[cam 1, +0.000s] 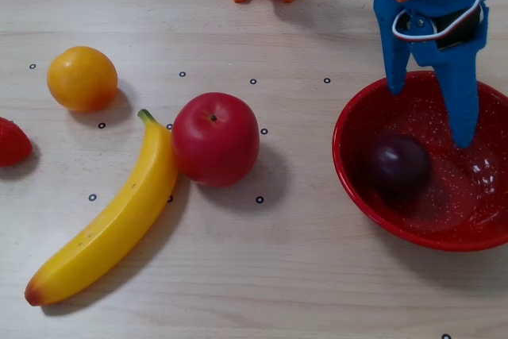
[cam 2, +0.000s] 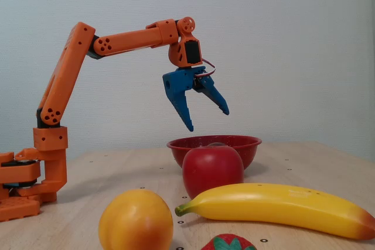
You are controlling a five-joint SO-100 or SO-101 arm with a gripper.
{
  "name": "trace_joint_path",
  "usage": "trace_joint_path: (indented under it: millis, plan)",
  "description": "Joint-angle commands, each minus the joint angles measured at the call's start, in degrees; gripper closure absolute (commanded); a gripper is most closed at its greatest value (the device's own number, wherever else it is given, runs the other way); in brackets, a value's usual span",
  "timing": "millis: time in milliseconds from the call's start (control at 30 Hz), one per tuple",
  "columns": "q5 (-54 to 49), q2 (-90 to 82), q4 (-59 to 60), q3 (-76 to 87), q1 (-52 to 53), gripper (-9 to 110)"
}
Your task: Put the plum in the red bowl.
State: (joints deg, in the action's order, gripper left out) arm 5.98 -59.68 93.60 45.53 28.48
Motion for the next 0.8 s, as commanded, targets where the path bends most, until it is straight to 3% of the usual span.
trace_joint_path:
  millis: [0,233,567,767]
  plan:
    - [-1.9,-6.2,-2.5,-4.9,1.1,63]
    - [-4.0,-18.2,-3.1,-3.3,-2.0,101]
    - [-6.1,-41.2,-6.2,12.8,-13.1,101]
    - [-6.2,-58.8,-13.4,33.7,-23.0,101]
